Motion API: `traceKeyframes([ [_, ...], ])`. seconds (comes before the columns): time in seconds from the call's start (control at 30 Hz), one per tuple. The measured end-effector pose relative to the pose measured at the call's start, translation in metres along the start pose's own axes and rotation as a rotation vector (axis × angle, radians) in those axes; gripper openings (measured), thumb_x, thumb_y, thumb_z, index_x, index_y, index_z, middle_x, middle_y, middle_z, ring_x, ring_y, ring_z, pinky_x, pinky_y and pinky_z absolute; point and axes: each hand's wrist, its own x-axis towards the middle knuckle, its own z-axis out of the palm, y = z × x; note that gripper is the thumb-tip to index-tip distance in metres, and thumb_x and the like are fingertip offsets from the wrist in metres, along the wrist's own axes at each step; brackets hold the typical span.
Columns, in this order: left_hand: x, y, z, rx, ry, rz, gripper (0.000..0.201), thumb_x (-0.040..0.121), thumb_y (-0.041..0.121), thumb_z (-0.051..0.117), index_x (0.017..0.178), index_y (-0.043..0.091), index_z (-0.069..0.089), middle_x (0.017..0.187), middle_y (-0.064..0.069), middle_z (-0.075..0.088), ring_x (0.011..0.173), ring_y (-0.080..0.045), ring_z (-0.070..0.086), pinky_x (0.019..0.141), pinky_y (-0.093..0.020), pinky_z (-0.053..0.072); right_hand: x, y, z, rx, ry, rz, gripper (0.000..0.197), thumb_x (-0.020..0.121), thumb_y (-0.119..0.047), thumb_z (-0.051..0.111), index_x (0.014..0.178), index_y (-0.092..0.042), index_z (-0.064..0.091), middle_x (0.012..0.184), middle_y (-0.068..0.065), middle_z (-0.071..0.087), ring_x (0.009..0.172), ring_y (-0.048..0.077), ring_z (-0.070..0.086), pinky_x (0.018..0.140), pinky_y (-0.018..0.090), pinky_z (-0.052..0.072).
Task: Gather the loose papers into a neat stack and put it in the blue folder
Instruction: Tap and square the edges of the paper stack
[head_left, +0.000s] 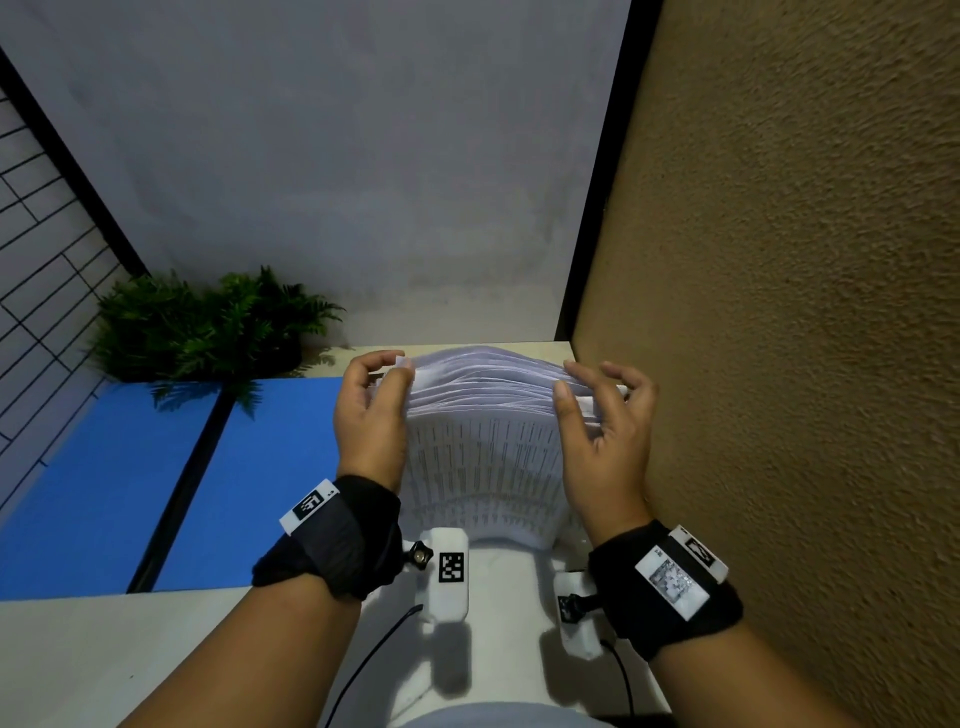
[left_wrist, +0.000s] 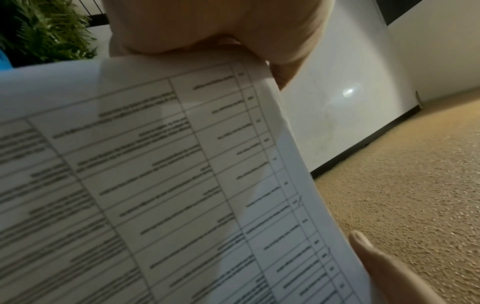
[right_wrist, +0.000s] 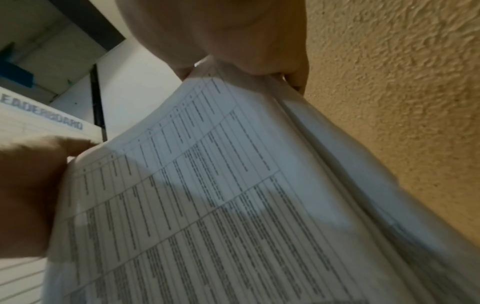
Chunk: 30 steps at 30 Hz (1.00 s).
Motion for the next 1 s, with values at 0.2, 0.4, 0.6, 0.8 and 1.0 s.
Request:
traceKeyframes([
  [0.2, -0.007, -0.001, -0.001, 0.023, 0.023, 0.002, 0.017, 0.1, 0.026, 0.048, 0.104, 0.016, 0.062, 0.094, 0.008, 0.059, 0.087, -0.006, 0.056, 0.07, -0.012, 0.047, -0.004, -0.003, 0.0, 0.003, -0.098, 0.013, 0.036, 0.088, -0.046, 0.06, 0.12, -0.031, 0.065, 0.127, -0.014, 0.035, 0.116, -0.001, 0.048, 0.086, 0.015, 0.053],
  [0.4, -0.009, 0.001, 0.0, 0.033, 0.054, -0.021, 0.015, 0.099, 0.025, 0.051, 0.107, 0.017, 0.06, 0.096, 0.007, 0.059, 0.085, -0.005, 0.055, 0.065, -0.013, 0.045, -0.002, -0.002, -0.001, 0.021, -0.001, 0.04, 0.018, 0.091, -0.036, 0.061, 0.106, -0.031, 0.068, 0.118, -0.006, 0.039, 0.104, -0.012, 0.046, 0.081, 0.012, 0.052],
  [0.6, -0.007, -0.003, 0.0, 0.029, 0.029, -0.018, 0.011, 0.095, 0.03, 0.062, 0.093, 0.02, 0.065, 0.088, 0.004, 0.063, 0.081, -0.011, 0.058, 0.073, -0.026, 0.046, -0.002, -0.001, 0.003, 0.083, 0.12, 0.044, 0.024, 0.09, -0.017, 0.068, 0.083, -0.04, 0.062, 0.111, -0.011, 0.045, 0.104, -0.016, 0.046, 0.092, 0.02, 0.047],
  [0.8, -0.004, -0.002, 0.0, 0.002, 0.029, -0.007, 0.021, 0.097, 0.02, 0.056, 0.079, 0.024, 0.064, 0.08, 0.005, 0.062, 0.076, -0.01, 0.058, 0.073, -0.028, 0.048, 0.002, -0.002, 0.007, 0.186, 0.165, 0.093, 0.026, 0.089, -0.004, 0.065, 0.074, -0.023, 0.059, 0.106, -0.016, 0.049, 0.098, -0.014, 0.051, 0.092, 0.014, 0.044],
  [1.0, -0.01, 0.002, 0.002, -0.056, 0.065, -0.016, 0.024, 0.101, 0.03, 0.048, 0.08, 0.021, 0.055, 0.08, 0.002, 0.057, 0.075, -0.011, 0.055, 0.073, -0.03, 0.045, -0.005, -0.003, 0.01, 0.159, 0.161, 0.097, 0.021, 0.1, -0.022, 0.05, 0.088, -0.039, 0.049, 0.102, -0.015, 0.05, 0.095, 0.0, 0.052, 0.083, 0.032, 0.048],
])
